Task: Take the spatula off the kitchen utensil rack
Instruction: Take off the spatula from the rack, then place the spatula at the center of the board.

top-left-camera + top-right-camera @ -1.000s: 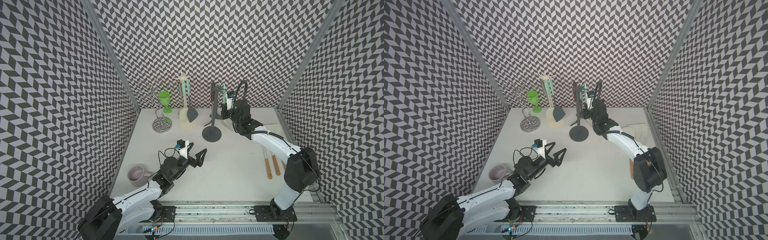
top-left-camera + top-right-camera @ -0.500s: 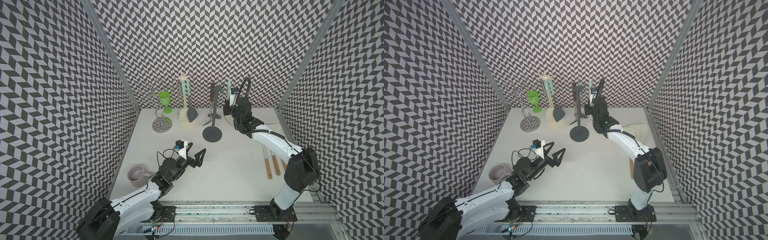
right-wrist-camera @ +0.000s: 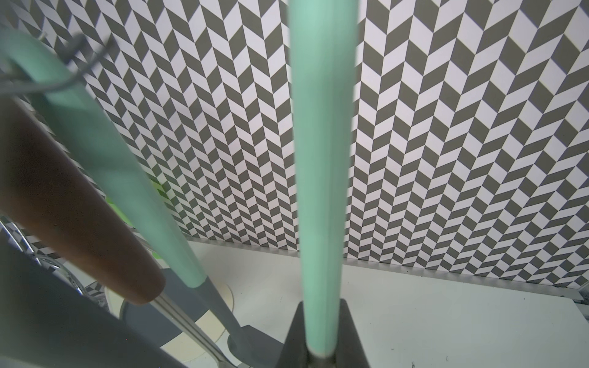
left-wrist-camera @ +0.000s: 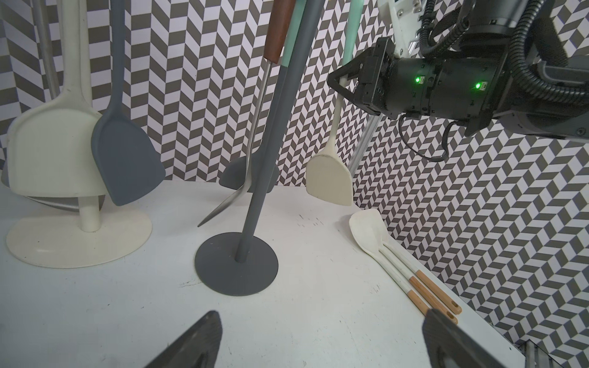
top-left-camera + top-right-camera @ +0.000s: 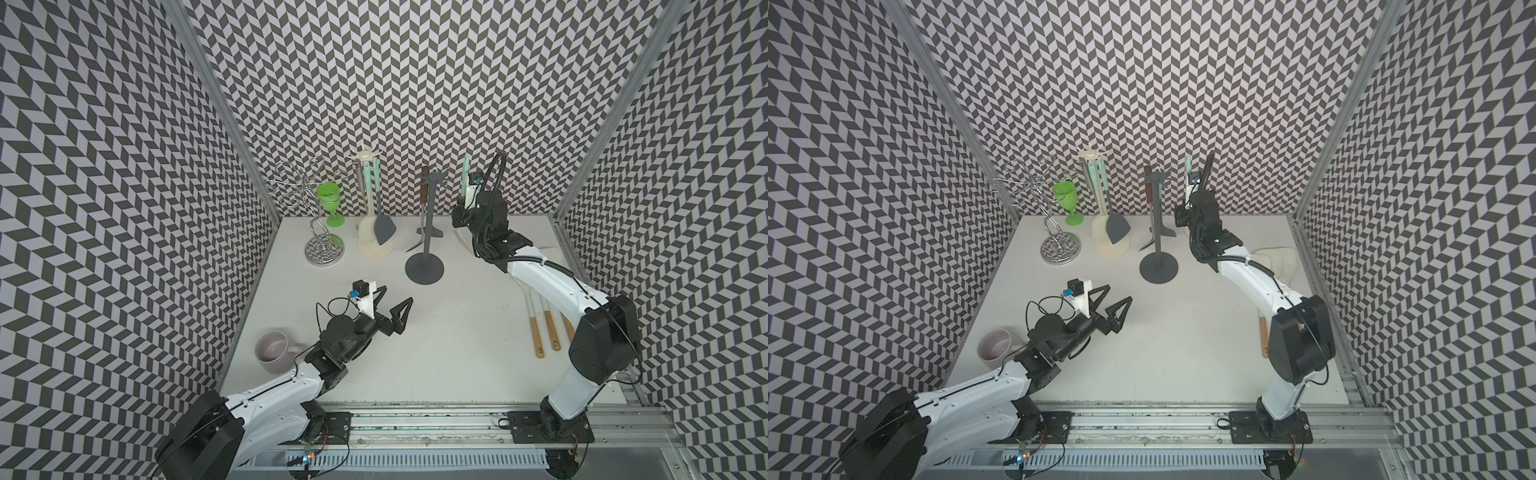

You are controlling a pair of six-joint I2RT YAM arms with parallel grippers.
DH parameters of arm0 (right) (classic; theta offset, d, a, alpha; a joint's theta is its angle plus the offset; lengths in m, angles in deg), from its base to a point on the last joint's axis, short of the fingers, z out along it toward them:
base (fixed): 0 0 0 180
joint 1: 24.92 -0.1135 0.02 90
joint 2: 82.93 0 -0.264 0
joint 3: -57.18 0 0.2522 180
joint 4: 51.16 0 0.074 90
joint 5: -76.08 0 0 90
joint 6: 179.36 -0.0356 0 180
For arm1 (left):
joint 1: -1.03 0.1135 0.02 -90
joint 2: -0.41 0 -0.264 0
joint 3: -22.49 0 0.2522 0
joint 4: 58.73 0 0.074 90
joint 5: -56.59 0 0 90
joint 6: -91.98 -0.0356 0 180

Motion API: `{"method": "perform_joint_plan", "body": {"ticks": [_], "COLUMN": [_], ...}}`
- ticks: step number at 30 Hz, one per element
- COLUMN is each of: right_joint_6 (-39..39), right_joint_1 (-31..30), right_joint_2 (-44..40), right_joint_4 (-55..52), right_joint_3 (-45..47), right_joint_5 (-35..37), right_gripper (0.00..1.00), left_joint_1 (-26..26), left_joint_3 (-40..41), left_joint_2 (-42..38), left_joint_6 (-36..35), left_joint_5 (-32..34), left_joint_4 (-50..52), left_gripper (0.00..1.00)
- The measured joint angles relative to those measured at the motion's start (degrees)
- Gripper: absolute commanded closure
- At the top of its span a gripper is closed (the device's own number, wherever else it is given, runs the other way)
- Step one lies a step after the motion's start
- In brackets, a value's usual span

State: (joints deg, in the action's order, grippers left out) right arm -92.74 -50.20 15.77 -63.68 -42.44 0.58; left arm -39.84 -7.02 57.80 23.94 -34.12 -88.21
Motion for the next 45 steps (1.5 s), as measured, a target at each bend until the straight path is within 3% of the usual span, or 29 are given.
{"method": "perform_joint_plan", "body": {"ticks": [15,25,33,45], "right_joint_6": [-7.85,-11.54,-10.75,-2.82], "right_joint_1": [1.46,1.46,1.46,0.76], "right_joint_2": [-1.81,-7.41,-12.50,-22.21], "right_joint_4": [-1.31,-2.99,-1.64,0.98], "right_joint_3": [0.70,3.63,8.20,21.70], "right_joint_5": [-0.63,6.12,6.40,-0.07], "right_gripper": [1.00,1.00,1.00,1.00], "left_joint_1": [0.00,0.00,0.00,0.00], "left_joint_3": [0.90,1.64,1.95,1.95], "left_joint_2": [-0.20,-2.78,-3.02,-3.32], "left_joint_6": [3.37,4.44,4.74,4.50], "left_joint_5": [-1.57,-1.75,-1.77,-1.73], "left_joint_4": [-1.40,-1.75,-1.75,-1.42], "left_gripper": [0.00,0.00,0.00,0.00]}}
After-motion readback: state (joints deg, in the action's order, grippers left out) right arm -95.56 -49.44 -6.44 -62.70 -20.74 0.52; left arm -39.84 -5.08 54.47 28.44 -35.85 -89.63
